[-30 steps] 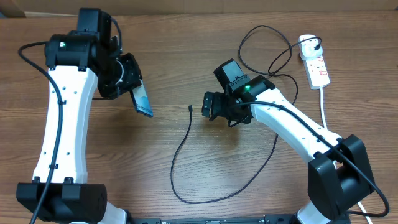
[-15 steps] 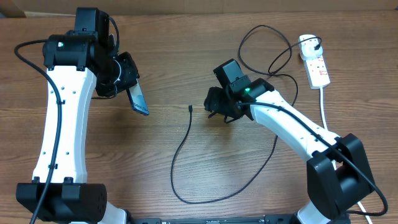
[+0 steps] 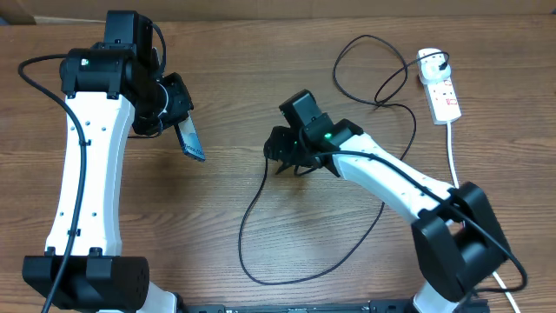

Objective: Plug charger to phone and switch on socket
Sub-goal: 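Lower the open right gripper around the black cable's plug end, then close the right gripper on the USB-C plug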

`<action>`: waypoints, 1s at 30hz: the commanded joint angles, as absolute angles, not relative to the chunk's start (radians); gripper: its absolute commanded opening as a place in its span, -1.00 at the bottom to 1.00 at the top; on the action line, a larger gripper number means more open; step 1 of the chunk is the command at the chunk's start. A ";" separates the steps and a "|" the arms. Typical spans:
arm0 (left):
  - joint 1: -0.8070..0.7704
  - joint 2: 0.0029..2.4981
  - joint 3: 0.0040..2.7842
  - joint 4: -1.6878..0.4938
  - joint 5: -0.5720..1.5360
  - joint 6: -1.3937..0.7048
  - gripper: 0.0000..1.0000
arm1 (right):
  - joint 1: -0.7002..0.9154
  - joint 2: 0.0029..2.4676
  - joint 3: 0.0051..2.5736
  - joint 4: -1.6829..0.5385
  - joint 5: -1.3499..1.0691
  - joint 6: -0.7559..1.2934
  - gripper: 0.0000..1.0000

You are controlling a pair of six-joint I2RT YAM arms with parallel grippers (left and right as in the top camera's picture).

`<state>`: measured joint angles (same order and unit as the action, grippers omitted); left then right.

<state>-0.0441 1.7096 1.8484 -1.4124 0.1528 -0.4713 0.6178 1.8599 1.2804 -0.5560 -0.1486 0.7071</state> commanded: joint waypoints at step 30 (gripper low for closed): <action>-0.046 1.701 1.880 -1.375 0.150 -0.530 -0.92 | 0.621 1.982 1.273 -0.454 -0.229 0.712 0.01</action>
